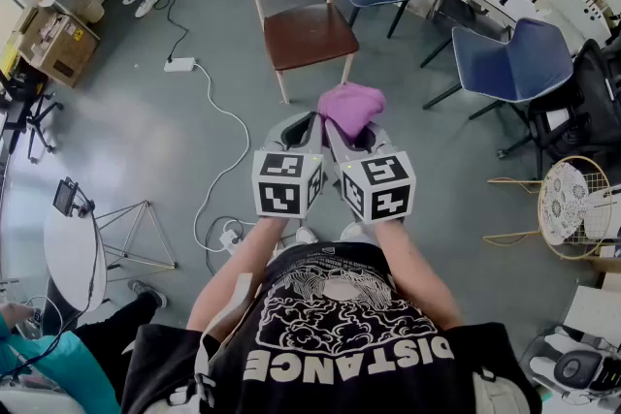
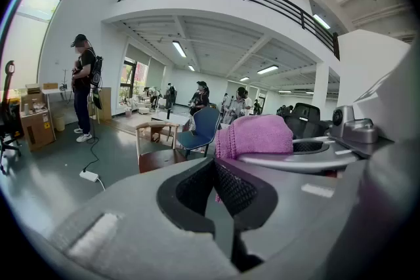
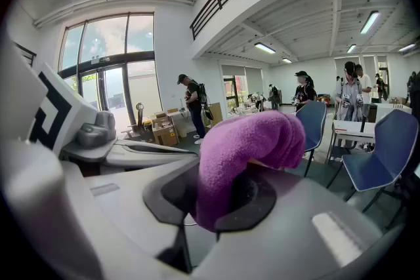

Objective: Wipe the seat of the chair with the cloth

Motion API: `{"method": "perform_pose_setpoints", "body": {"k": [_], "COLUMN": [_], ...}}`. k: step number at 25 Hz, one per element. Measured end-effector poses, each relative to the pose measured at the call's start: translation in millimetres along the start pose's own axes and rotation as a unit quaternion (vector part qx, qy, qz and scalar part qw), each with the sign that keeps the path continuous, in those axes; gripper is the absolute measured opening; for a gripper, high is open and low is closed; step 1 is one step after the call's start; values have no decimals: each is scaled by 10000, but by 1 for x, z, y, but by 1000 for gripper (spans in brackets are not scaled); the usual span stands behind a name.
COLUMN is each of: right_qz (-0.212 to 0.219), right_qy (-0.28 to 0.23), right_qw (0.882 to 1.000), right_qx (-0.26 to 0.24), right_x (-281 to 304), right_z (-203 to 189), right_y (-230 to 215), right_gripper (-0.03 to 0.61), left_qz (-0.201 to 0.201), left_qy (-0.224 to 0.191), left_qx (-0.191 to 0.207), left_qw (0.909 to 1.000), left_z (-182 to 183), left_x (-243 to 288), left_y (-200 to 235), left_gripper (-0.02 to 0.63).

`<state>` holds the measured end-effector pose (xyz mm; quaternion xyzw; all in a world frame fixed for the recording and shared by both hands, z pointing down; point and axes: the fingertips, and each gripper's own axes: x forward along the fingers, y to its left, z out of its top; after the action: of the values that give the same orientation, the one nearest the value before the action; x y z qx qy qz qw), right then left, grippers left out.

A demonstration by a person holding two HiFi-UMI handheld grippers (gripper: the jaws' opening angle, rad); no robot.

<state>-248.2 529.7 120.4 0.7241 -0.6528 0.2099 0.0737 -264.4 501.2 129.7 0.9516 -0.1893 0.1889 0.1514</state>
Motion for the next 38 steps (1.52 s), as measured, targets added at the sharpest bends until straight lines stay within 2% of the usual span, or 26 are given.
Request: {"method": "perform_pose_setpoints", "body": {"k": [16,23,30,38], "right_qz": [-38,7,107,384], "right_qy": [101,158,230,307], "right_qw": [9999,9997,9994,9984], "right_qx": [99,171,216,262], "right_x": [24,40,72,114], "right_z": [2,-1,1,23], "right_y": [7,-4,-41,-109], "right_gripper": [66,66,66,66], "left_qz": [-22,13,152,464], "left_qy": [23,71,117,187], "left_qx": [-63,-107,-141,-310], "left_qw": [10000,9999,9997,9983], "left_z": [1,2,11,35], "left_x": [5,23,67,136], "left_y": [25,35,47,57], "left_gripper": [-3,-3,-3,-3]}}
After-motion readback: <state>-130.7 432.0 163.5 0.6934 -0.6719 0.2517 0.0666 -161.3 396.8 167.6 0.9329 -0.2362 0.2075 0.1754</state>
